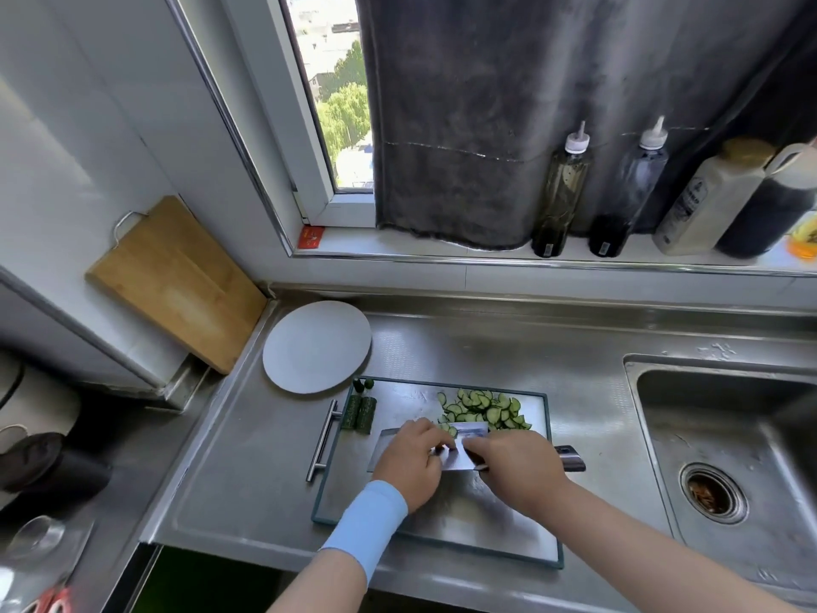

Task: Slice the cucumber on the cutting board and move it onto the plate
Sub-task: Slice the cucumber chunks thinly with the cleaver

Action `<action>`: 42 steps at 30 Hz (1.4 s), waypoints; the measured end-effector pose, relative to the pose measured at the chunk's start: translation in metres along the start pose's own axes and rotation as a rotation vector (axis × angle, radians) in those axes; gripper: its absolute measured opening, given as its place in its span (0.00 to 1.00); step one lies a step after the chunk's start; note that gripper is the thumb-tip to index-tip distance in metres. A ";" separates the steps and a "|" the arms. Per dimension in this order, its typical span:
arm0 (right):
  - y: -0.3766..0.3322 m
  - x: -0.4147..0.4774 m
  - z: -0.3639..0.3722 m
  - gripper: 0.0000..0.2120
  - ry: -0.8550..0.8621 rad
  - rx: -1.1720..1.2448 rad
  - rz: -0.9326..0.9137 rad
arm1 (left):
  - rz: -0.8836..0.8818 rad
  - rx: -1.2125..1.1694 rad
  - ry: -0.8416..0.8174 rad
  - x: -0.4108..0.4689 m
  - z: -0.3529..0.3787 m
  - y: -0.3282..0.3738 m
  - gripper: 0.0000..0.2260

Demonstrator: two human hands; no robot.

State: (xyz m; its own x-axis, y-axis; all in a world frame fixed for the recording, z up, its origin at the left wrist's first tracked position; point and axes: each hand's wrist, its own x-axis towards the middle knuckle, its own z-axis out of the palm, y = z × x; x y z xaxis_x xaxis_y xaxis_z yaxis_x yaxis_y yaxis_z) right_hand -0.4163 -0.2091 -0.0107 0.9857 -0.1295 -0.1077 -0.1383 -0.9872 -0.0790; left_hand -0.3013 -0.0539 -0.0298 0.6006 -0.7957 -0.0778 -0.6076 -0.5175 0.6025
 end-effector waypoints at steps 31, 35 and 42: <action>-0.041 0.024 -0.033 0.06 -0.191 0.025 0.123 | -0.213 -0.034 -0.128 0.043 -0.050 -0.058 0.26; -0.048 0.024 -0.036 0.08 -0.185 0.005 0.138 | -0.231 -0.104 -0.261 0.039 -0.059 -0.070 0.24; -0.059 0.021 -0.042 0.10 -0.169 0.019 0.198 | -0.227 -0.275 -0.166 0.043 -0.053 -0.082 0.23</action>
State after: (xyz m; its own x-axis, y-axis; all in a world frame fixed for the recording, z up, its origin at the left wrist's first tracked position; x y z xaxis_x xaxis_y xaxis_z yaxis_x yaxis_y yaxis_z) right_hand -0.3831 -0.1573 0.0333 0.9092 -0.3015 -0.2872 -0.3308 -0.9419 -0.0585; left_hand -0.1981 -0.0293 -0.0405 0.5980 -0.7221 -0.3478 -0.2934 -0.6010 0.7435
